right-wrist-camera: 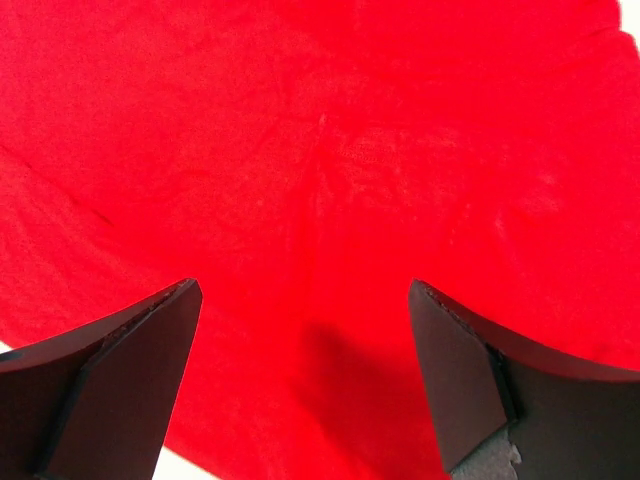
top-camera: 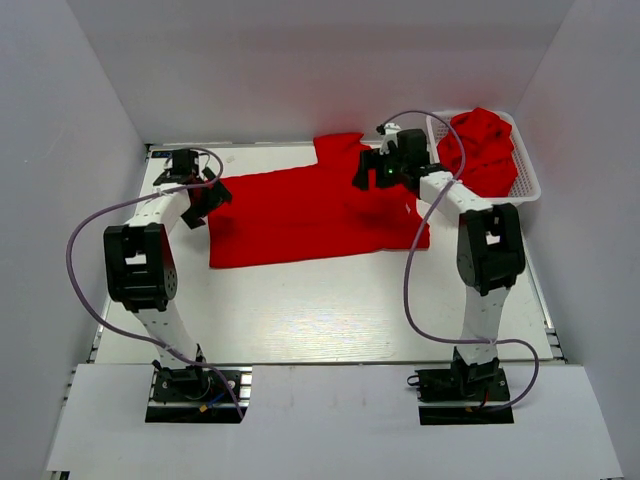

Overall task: Fold and stack the t-shirts
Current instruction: Fold the flattened tshirt in 1/3 of the way

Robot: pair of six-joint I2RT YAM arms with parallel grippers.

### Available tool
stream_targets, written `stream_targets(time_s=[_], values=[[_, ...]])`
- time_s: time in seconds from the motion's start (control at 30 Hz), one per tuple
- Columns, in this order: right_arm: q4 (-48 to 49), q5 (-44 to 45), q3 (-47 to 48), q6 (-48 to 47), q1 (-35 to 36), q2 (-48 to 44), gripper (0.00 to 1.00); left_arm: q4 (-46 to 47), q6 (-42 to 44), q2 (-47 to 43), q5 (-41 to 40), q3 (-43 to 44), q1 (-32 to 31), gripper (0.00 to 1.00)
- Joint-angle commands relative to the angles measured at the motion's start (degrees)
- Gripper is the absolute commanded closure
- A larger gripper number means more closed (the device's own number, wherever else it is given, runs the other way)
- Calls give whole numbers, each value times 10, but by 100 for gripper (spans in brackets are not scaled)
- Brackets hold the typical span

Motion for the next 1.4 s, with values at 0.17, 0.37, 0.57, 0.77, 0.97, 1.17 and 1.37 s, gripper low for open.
stream_targets(time_s=[0.17, 0.37, 0.57, 0.77, 0.97, 1.17, 1.37], values=[[-8, 134, -131, 79, -14, -94, 10, 77, 54, -62, 102, -65, -36, 0], [-27, 119, -173, 138, -35, -79, 10, 71, 54, -20, 102, -97, -69, 0], [-32, 84, -269, 198, -52, -92, 10, 92, 49, -43, 125, -193, -86, 0], [-57, 100, -422, 255, -47, -193, 10, 63, 49, -99, 91, -261, -97, 0], [-109, 76, -565, 293, -28, -362, 10, 4, 49, -183, 90, -321, -114, 0], [-139, 113, -502, 242, -3, -438, 10, -24, 54, -249, 48, -270, -114, 0], [-116, 137, -311, 171, 1, -362, 10, -24, 60, -196, -41, -139, -95, 0]])
